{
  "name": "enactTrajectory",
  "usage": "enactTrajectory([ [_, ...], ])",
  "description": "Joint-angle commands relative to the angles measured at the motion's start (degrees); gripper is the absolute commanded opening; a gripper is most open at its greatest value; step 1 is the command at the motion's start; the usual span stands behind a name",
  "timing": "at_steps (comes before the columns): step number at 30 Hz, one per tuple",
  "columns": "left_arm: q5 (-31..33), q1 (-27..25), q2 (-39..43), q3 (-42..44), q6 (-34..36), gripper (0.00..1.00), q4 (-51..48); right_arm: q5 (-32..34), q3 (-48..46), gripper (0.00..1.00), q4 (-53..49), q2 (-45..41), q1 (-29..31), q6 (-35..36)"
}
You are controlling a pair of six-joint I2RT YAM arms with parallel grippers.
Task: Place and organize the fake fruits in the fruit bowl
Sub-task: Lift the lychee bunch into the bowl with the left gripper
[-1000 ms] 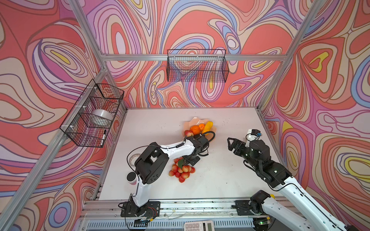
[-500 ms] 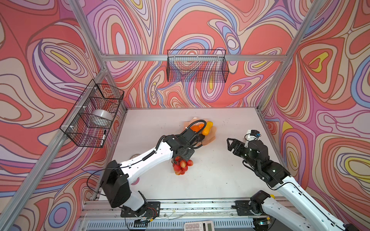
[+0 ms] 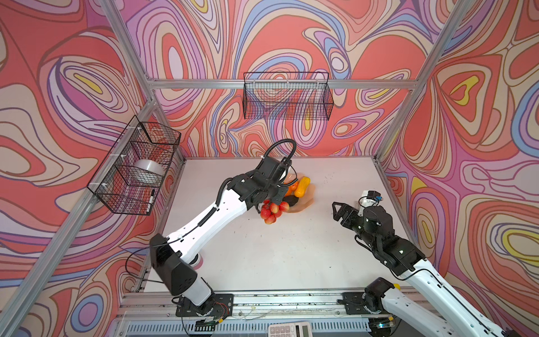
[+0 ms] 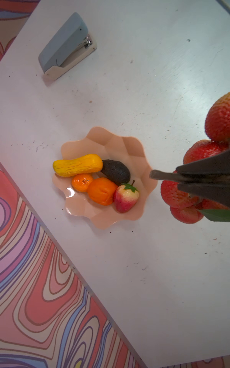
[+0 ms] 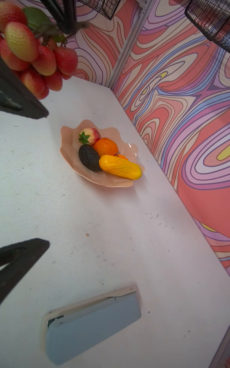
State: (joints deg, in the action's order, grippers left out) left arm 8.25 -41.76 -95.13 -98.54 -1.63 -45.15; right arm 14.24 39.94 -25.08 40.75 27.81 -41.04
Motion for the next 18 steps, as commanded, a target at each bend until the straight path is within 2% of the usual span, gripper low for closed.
enactTrajectory([
  [1, -0.9, 1.2, -8.2, -8.6, 2.9, 0.00, -3.1, 1.8, 0.6, 0.98, -3.1, -1.8, -0.3, -0.1],
  [4, 0.0, 1.6, -15.0, -16.5, 4.8, 0.00, -5.2, 2.3, 2.1, 0.98, -6.3, -3.2, -0.3, 0.0],
  [7, -0.8, 2.6, -20.8, -22.5, 5.6, 0.00, -7.2, 3.2, 2.5, 0.98, -8.5, -5.2, -0.3, -0.3],
  [10, 1.1, 3.0, -25.8, -27.0, 6.4, 0.00, -9.0, 3.6, 2.3, 0.98, -10.2, -7.4, -0.2, -1.5],
  [18, 0.6, 4.2, -33.9, -30.8, 4.5, 0.00, -8.4, 4.1, 1.8, 0.99, -11.9, -8.9, -0.3, -2.5],
])
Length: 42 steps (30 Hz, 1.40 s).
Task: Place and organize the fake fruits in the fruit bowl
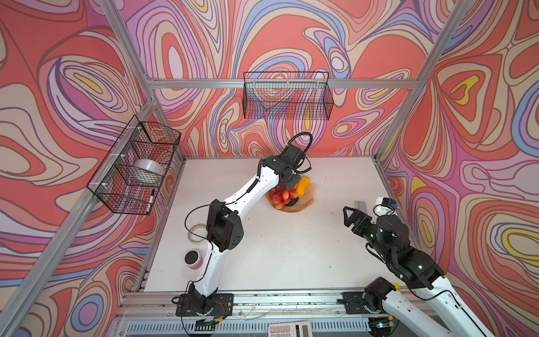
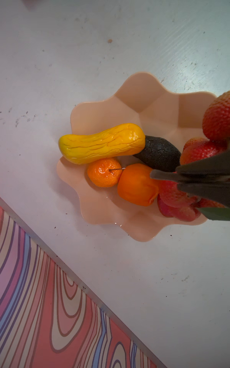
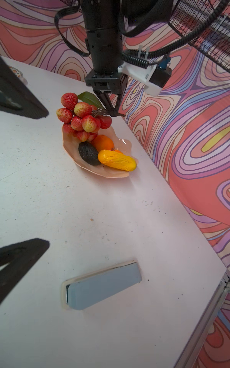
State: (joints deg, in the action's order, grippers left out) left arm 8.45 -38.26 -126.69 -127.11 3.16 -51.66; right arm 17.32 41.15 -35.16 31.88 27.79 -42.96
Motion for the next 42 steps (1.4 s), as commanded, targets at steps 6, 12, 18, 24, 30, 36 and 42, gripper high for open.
enactTrajectory([
  [6, 0.6, 0.7, -4.0, -2.3, -3.0, 0.19, 1.1, 1.2, 0.7, 0.98, -1.3, 1.4, -0.3, -0.2],
  [12, 0.7, 0.9, 1.2, 3.0, -5.0, 0.59, 8.4, 1.2, 0.9, 0.98, 0.9, 4.4, -0.3, 1.4],
  [18, 4.7, 1.1, 12.6, 13.6, -7.3, 1.00, 19.0, 2.1, 4.0, 0.98, 3.8, 13.7, -0.6, 7.5],
  [24, 12.5, 1.6, 34.3, 39.1, -7.1, 1.00, 45.9, -2.9, 7.7, 0.98, 11.2, 27.6, -8.3, 15.3],
  [30, 17.7, 7.2, 57.6, 75.9, -0.4, 1.00, 78.4, -3.8, -0.2, 0.98, 30.2, 33.5, -20.9, 18.2],
  [36, 15.4, 25.5, 69.6, 94.1, -5.6, 1.00, 74.4, 1.7, -15.9, 0.98, 57.7, 34.6, -28.4, 25.1],
  [42, 11.9, 33.1, 61.7, 103.2, -7.2, 1.00, 79.5, 2.0, -20.8, 0.98, 78.2, 45.1, -29.1, 31.8],
])
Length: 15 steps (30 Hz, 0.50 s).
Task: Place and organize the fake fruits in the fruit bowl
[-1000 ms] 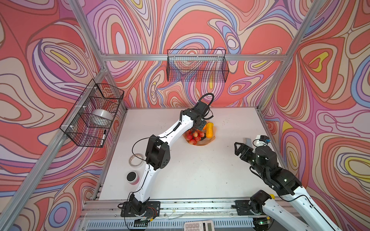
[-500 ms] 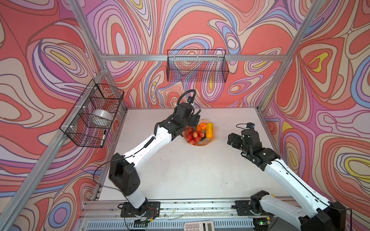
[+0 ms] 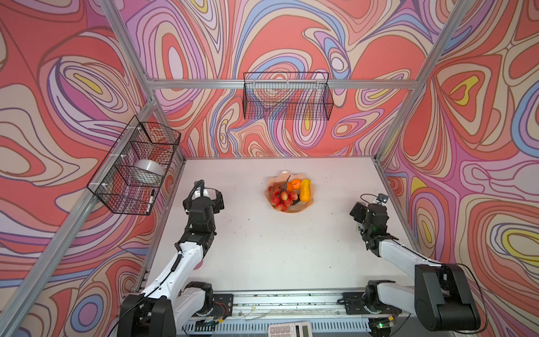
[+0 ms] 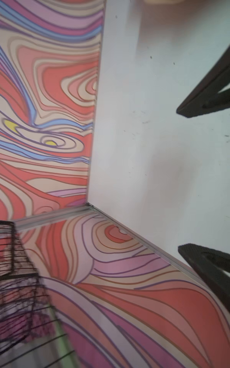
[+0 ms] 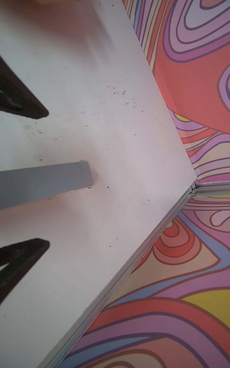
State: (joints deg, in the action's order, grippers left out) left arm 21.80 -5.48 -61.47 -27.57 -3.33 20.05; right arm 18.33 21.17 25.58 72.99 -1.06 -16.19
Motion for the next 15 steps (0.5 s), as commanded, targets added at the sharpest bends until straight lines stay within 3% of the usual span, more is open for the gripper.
enactTrajectory([
  [1, -0.8, 0.4, -5.6, 5.1, -0.2, 1.00, 12.2, 0.6, -1.4, 0.99, 21.4, 6.3, -0.3, 5.5],
  [3, 0.0, 1.2, -11.1, 7.1, 0.4, 1.00, 20.6, -0.3, -2.5, 0.99, 31.2, 12.3, -0.3, 7.1],
  [7, -6.0, 2.4, -20.1, 8.3, 0.9, 1.00, 29.5, -3.3, -3.1, 0.98, 41.5, 20.3, -0.4, 8.4],
  [10, -9.8, 2.3, -28.0, 8.1, 2.9, 1.00, 37.1, -7.6, -2.3, 0.98, 40.4, 21.6, -0.4, 10.0],
  [12, -10.9, 2.7, -25.9, 5.6, 1.8, 1.00, 28.4, -9.0, -1.3, 0.98, 43.7, 25.5, -0.4, 10.9],
  [14, -11.0, 2.8, -27.8, 6.7, 2.5, 1.00, 34.1, -10.7, 1.4, 0.98, 35.9, 24.0, -0.4, 11.4],
  [15, -11.1, 2.8, -26.8, 6.2, 1.9, 1.00, 31.4, -10.2, 1.4, 0.98, 37.1, 24.7, -0.4, 11.5],
])
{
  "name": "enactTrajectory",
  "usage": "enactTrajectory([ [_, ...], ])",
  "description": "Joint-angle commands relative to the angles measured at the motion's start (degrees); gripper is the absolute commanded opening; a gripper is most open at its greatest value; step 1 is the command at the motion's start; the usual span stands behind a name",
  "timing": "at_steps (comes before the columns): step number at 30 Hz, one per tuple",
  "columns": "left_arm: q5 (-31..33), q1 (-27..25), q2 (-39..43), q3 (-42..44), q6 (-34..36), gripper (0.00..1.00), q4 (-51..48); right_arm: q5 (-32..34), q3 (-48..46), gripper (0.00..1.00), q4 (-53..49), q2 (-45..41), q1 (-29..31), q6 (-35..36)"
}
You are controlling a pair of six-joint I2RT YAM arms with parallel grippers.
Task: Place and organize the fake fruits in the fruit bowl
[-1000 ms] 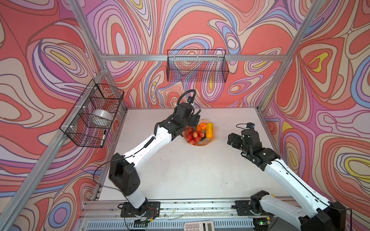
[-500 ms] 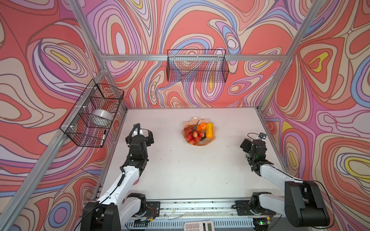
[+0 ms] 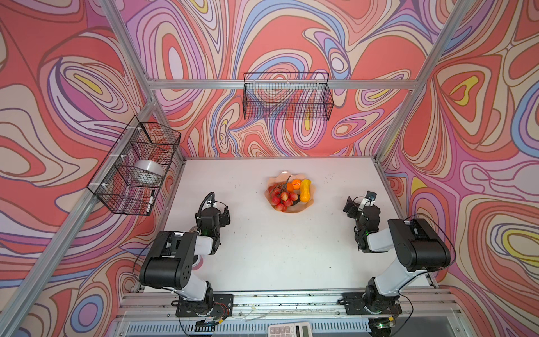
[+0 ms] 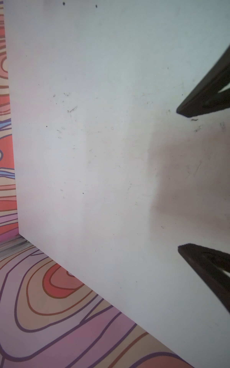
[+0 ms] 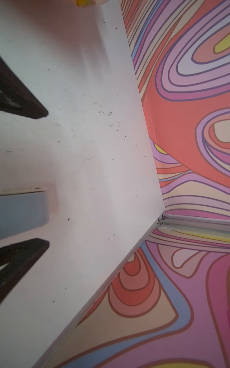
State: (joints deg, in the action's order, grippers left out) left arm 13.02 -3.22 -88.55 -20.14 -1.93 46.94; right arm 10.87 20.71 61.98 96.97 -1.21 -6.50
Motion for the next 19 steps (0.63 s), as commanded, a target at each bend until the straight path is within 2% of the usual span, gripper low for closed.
enactTrajectory([
  [1, -2.5, 0.7, 0.9, -1.8, 0.3, 1.00, 2.0, -2.6, 1.7, 0.98, 0.6, 0.5, -0.1, 1.8],
  [3, -2.2, 0.7, -0.5, -0.8, 0.9, 1.00, 6.3, -0.6, 1.8, 0.98, 0.3, 0.5, 0.2, 1.5],
  [5, -2.1, 0.7, 0.6, -1.3, 0.4, 1.00, 3.4, 2.3, 2.8, 0.98, -1.4, 0.5, 1.2, 1.7],
  [7, -1.4, 0.6, -0.2, -0.6, 0.7, 1.00, 6.2, 2.4, 2.9, 0.98, -1.2, 0.6, 1.2, 1.8],
  [14, -1.2, 0.7, 0.0, -0.8, 0.4, 1.00, 5.5, 0.7, 3.9, 0.98, -3.3, 0.8, 1.2, 2.1],
  [19, -1.2, 0.6, 0.0, -0.8, 0.4, 1.00, 5.6, 1.9, 4.8, 0.98, -4.5, 1.0, 2.1, 3.1],
])
